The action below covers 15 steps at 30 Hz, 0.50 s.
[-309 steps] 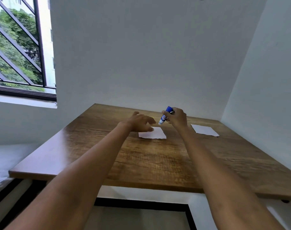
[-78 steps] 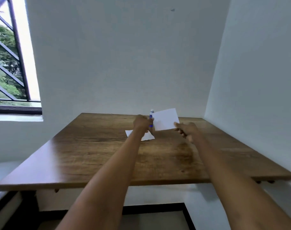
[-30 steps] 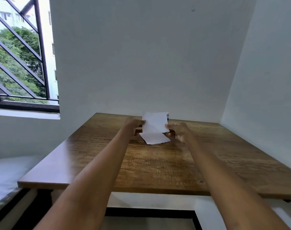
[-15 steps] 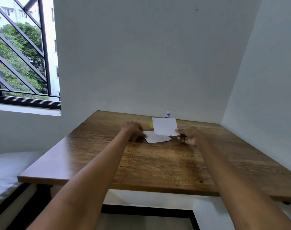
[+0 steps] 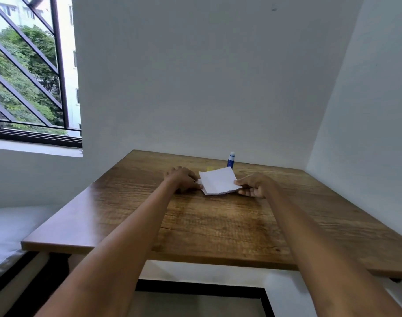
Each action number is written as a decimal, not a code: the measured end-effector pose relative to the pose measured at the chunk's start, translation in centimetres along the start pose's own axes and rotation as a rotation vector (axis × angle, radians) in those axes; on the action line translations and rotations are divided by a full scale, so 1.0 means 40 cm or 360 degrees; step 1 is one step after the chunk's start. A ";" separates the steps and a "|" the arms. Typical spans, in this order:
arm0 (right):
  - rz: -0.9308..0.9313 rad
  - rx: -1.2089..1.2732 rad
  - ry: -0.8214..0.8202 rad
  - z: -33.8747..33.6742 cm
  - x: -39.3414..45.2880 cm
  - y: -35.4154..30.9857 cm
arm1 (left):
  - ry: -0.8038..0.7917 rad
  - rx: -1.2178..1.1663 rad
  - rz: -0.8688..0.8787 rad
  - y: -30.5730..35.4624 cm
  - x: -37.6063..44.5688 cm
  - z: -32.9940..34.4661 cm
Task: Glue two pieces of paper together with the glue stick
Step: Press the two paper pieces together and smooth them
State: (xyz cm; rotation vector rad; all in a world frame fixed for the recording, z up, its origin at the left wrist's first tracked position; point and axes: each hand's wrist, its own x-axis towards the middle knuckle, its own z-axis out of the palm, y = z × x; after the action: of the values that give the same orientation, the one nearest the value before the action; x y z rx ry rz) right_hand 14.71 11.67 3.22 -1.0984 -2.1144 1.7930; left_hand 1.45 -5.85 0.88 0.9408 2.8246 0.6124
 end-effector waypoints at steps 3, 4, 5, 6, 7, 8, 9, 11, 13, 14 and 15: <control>0.0005 -0.0044 0.0008 0.003 0.001 -0.004 | -0.0025 0.0006 0.0000 0.003 -0.004 -0.004; 0.0009 -0.0051 0.0006 0.004 0.001 -0.006 | -0.0034 0.0009 0.0004 0.004 -0.004 -0.005; 0.0011 -0.0059 0.0002 0.004 0.001 -0.007 | -0.0040 0.0008 0.0006 0.006 -0.004 -0.007; 0.0012 -0.0071 0.0001 0.005 0.001 -0.007 | -0.0043 0.0005 0.0004 0.006 -0.004 -0.008; 0.0011 -0.0081 0.0001 0.005 0.003 -0.008 | -0.0042 0.0000 0.0000 0.007 -0.003 -0.008; 0.0011 -0.0091 -0.0003 0.005 0.005 -0.009 | -0.0042 -0.0003 -0.0007 0.007 -0.002 -0.008; 0.0013 -0.0102 -0.0007 0.005 0.006 -0.010 | -0.0042 0.0000 -0.0014 0.006 -0.002 -0.008; 0.0018 -0.0126 -0.0009 0.003 0.011 -0.012 | -0.0032 0.0026 -0.0019 0.005 -0.001 -0.008; 0.0022 -0.0171 0.0001 0.003 0.016 -0.015 | -0.0020 0.0066 -0.0017 0.003 -0.002 -0.009; 0.0028 -0.0203 0.0001 0.004 0.016 -0.016 | -0.0017 0.0080 -0.0013 0.001 -0.004 -0.009; 0.0035 -0.0239 -0.0003 0.006 0.018 -0.018 | -0.0012 0.0087 -0.0006 0.000 -0.005 -0.008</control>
State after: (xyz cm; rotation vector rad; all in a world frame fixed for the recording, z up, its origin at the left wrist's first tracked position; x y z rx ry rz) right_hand 13.76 11.91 3.58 -1.1587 -2.2782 1.6677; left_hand 1.54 -6.07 1.19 0.9446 2.8492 0.5324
